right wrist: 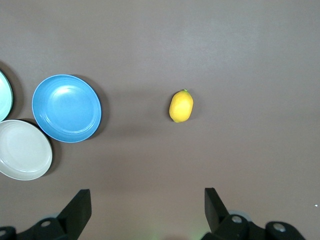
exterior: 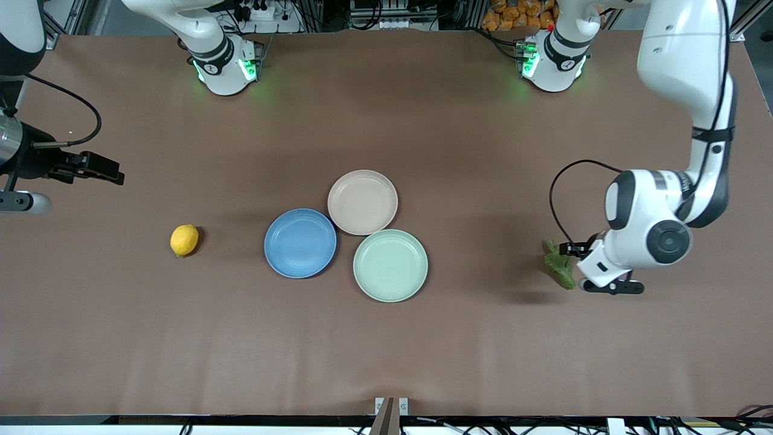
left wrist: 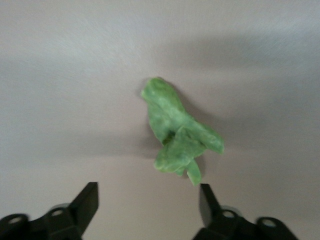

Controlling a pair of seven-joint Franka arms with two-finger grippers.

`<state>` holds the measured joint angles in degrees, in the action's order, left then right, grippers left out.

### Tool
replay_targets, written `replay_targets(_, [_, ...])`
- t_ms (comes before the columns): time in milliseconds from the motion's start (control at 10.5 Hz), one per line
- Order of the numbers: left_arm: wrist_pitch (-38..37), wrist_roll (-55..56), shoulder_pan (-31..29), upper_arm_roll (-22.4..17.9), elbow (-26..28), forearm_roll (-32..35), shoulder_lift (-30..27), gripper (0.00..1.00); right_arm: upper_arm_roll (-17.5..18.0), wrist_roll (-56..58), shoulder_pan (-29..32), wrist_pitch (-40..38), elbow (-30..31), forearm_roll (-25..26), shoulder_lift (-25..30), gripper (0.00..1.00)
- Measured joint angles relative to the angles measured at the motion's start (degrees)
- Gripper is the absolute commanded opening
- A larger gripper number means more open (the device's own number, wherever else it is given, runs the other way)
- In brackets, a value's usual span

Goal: Pick lemon and lettuce from blue and beige plates
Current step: 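Release the lettuce on the table with the left gripper and withdraw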

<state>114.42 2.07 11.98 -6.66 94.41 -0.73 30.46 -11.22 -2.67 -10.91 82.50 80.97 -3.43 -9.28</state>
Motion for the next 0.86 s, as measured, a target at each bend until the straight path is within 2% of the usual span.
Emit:
replay_targets(287, [-8.27,0.0,0.21,-0.11,-4.57,-0.02,-6.49,1.0,-0.16,-0.01,-1.56,0.08,-0.03,0.03,-0.02,1.0])
replay_targets(860, [-17.12,0.0,0.27,-0.34,-5.3,-0.02,-18.54,1.0,-0.68,-0.02,-2.22,0.68,-0.07,2.96,-0.04,1.0])
